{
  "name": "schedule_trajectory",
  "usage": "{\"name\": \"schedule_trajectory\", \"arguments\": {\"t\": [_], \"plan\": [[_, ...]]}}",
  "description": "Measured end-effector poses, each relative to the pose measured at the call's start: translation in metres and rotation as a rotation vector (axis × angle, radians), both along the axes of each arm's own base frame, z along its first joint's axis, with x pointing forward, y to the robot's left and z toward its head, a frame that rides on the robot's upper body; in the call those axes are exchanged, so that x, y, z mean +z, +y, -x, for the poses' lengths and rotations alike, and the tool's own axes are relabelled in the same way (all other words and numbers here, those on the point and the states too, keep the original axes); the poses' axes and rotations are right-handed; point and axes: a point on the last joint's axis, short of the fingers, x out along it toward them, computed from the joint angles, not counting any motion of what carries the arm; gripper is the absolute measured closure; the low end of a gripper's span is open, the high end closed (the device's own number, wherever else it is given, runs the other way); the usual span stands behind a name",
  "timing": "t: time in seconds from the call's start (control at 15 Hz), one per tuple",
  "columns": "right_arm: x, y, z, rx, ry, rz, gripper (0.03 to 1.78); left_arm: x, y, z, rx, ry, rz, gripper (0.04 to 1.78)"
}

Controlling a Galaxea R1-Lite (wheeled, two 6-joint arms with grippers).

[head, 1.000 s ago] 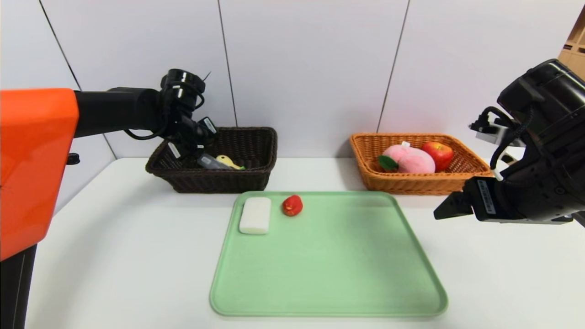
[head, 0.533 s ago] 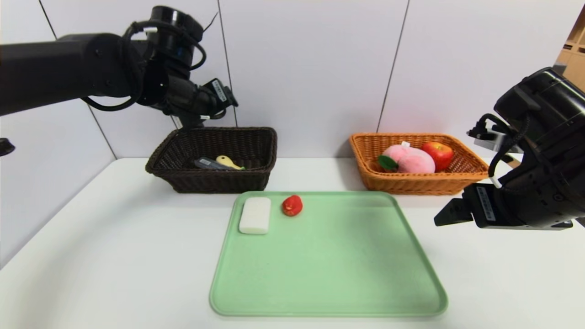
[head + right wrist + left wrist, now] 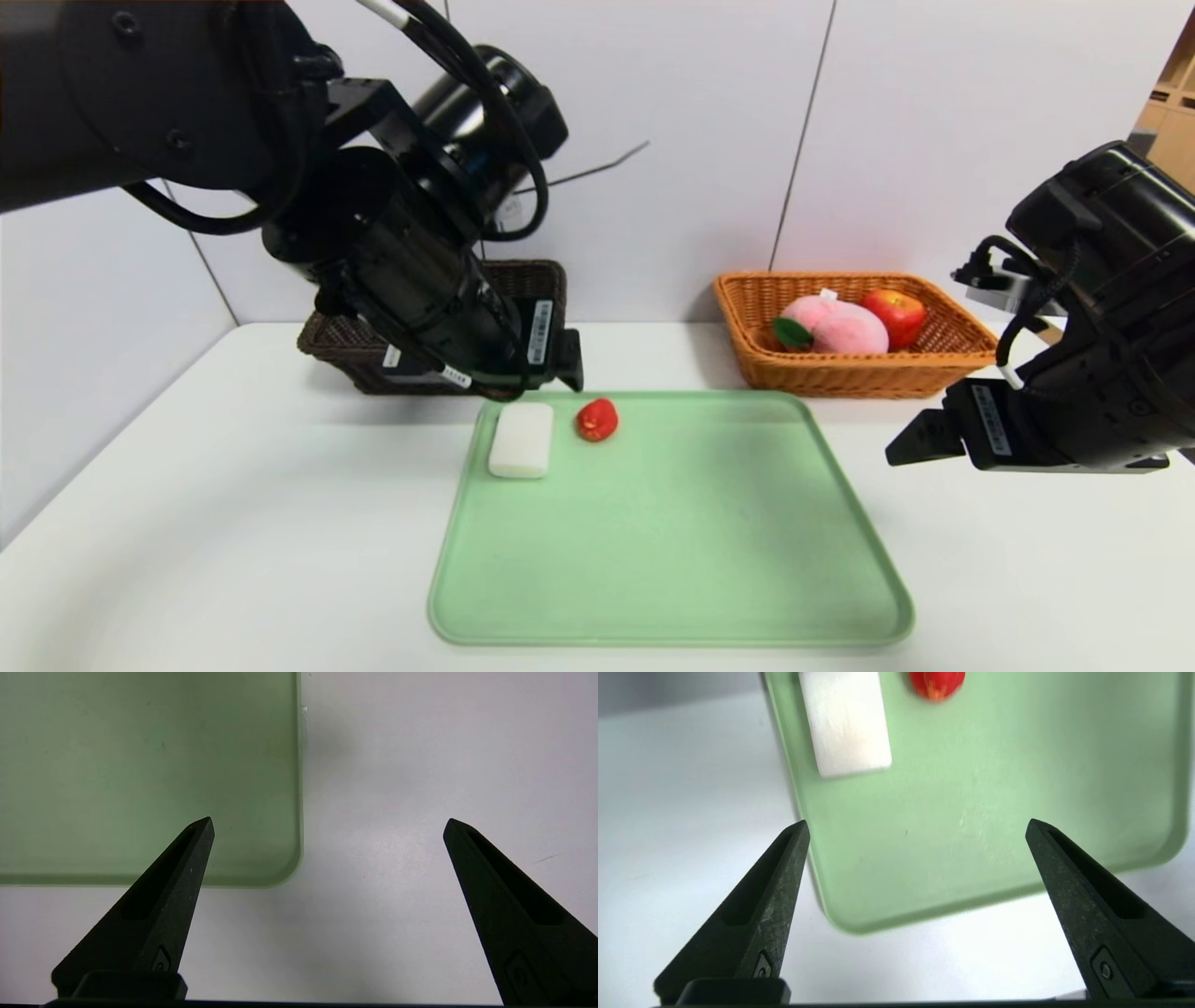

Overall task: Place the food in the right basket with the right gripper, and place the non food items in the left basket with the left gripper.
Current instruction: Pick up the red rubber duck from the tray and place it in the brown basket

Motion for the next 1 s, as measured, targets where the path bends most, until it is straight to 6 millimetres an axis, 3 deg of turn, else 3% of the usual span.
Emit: {"name": "schedule_trajectory", "arguments": {"t": [0.4, 0.67, 1.0], "plan": [[-0.002, 0.0, 0.001, 0.002, 0.005, 0.004, 0.11, -0.03, -0.045, -0.003, -0.059, 0.029, -0.014, 0.15], [-0.002, 0.0, 0.001, 0.003, 0.007, 0.004, 0.11, -0.063, -0.077, -0.014, 0.013, -0.028, -0.072, 0.14], [-0.003, 0.0, 0.001, 0.002, 0.013, 0.007, 0.11, -0.093, -0.098, -0.029, 0.029, -0.058, -0.102, 0.13]]}}
